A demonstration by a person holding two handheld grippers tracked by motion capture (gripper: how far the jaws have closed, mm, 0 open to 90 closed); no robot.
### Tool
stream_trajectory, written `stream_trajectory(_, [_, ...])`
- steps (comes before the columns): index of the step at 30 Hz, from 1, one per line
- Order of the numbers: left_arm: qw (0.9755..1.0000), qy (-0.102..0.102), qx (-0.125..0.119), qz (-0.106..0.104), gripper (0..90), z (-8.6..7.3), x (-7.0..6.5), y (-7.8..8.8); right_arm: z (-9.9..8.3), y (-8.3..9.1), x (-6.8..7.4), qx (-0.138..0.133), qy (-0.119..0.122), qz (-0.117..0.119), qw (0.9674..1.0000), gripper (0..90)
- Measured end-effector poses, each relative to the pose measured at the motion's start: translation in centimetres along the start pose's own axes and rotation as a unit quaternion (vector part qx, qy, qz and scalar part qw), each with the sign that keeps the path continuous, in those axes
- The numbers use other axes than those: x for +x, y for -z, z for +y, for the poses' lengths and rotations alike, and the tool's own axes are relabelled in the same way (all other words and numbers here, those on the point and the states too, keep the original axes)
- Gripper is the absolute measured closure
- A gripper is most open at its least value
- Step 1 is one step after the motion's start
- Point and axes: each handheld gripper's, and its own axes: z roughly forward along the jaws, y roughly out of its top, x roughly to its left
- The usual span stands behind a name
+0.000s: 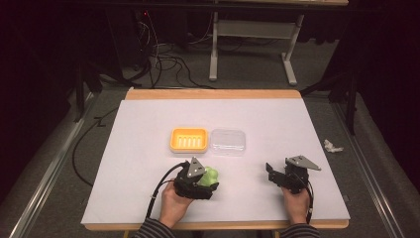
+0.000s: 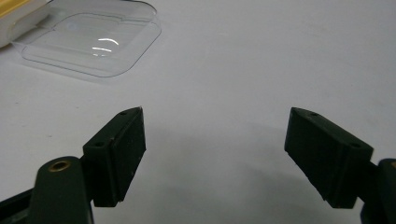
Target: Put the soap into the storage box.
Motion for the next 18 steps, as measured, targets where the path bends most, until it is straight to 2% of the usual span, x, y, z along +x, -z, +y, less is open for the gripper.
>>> stream_trajectory(3, [1.0000, 0.003, -0.005, 0.000, 27.4, 0.3, 0.1, 0.2, 0.0, 0.0, 0.0, 0.003, -0.001, 0.002, 1.0000, 21.2])
stream_trajectory(4, [0.9998, 0.013, -0.012, 0.000, 27.4, 0.7, 0.3, 0.4, 0.0, 0.0, 0.0, 0.001, 0.000, 0.001, 1.0000, 21.2])
stream_trajectory(6, [0.9997, 0.020, -0.016, -0.001, 27.4, 0.9, 0.5, 0.5, 0.0, 0.0, 0.0, 0.001, -0.001, 0.001, 1.0000, 21.2])
stream_trajectory(18, [0.9992, 0.025, -0.030, 0.004, 27.4, 2.4, 1.2, 1.1, 0.0, 0.0, 0.0, 0.002, 0.000, 0.001, 1.0000, 21.2])
